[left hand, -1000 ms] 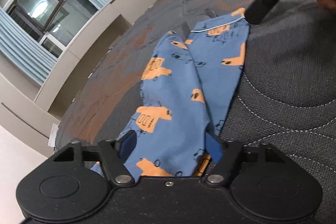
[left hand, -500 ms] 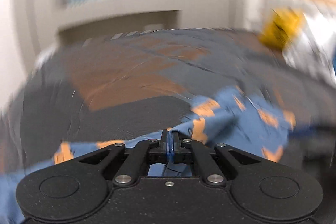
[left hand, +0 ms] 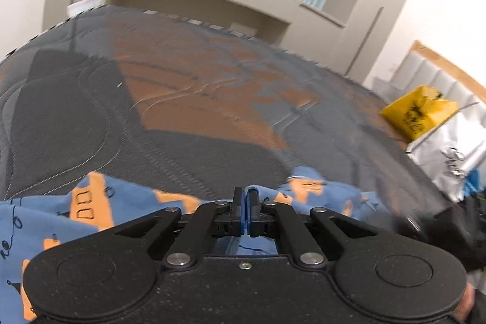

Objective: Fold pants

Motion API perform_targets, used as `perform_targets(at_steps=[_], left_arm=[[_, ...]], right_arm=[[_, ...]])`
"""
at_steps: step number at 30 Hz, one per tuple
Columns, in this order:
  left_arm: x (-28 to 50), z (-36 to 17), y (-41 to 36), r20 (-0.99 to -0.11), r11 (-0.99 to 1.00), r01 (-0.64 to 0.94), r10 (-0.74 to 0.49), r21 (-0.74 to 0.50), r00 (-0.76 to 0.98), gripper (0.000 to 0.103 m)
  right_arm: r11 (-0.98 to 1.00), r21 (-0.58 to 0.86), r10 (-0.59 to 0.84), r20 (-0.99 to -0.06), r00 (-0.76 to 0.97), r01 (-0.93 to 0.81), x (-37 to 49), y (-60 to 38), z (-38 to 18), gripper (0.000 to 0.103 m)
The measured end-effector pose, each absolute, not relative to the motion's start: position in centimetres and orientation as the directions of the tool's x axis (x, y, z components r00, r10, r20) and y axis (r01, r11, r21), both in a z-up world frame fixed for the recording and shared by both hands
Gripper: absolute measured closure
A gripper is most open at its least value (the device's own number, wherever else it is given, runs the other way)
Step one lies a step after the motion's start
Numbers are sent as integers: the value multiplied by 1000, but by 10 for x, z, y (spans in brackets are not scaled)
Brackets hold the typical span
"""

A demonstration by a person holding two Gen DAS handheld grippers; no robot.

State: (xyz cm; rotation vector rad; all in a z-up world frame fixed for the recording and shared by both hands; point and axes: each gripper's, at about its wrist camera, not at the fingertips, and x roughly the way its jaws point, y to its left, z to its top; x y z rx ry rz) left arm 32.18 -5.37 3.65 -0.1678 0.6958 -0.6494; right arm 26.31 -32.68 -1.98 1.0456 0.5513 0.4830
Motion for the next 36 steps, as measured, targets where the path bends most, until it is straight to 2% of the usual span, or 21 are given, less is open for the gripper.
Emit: perform_targets(at_steps=[2,7,8,11,15,19,21,22,23,24,25,26,30,33,36], left_arm=[[311,43,-59,-523,777,535,-624,-332,581,103],[281,52,-71,-497,747,605,-649,-274,576,103],[277,53,-73,-494,745,611,-650,-267,577,103],[267,56,-74,-486,745,618,-650,-253,585,103],[269,52,-70,-497,756,607,-635,-245,591,103],[275,47,-66,-501,762,594,-631,-257,593,103],[275,46,-66,-497,763,589,-632,-266,595,103],[274,46,-66,-496,764,589,-631,-263,597,103],[273,47,-66,-497,765,589,-628,-258,598,103],[272,46,-67,-500,766,590,-626,-253,599,103],[272,47,-66,-502,767,591,-624,-248,599,103],[271,47,-66,-502,767,593,-624,-245,599,103],[268,43,-61,-502,772,585,-619,-249,603,103],[264,31,-62,-527,779,572,-609,-257,593,103],[256,16,-62,-555,791,558,-589,-250,587,103]], right_arm=[[416,906,527,-177,831,-71,257,-336,-18,3],[524,849,311,-269,911,72,238,-361,-5,3],[552,827,289,-310,906,107,239,-364,-1,2],[572,790,288,-445,848,221,253,-376,0,14],[673,705,239,-493,837,223,241,-375,23,10],[688,670,179,-529,830,279,223,-390,22,9],[687,652,174,-578,798,322,232,-396,13,23],[683,652,168,-580,797,330,235,-396,6,25],[687,647,153,-574,804,331,238,-397,6,34],[695,640,144,-571,808,328,242,-398,9,63],[697,636,139,-572,808,330,244,-400,10,80],[692,638,137,-576,806,338,249,-402,11,91],[715,647,165,-526,834,266,260,-402,31,92],[762,625,201,-476,856,169,277,-387,66,92],[815,570,236,-488,840,102,318,-363,92,92]])
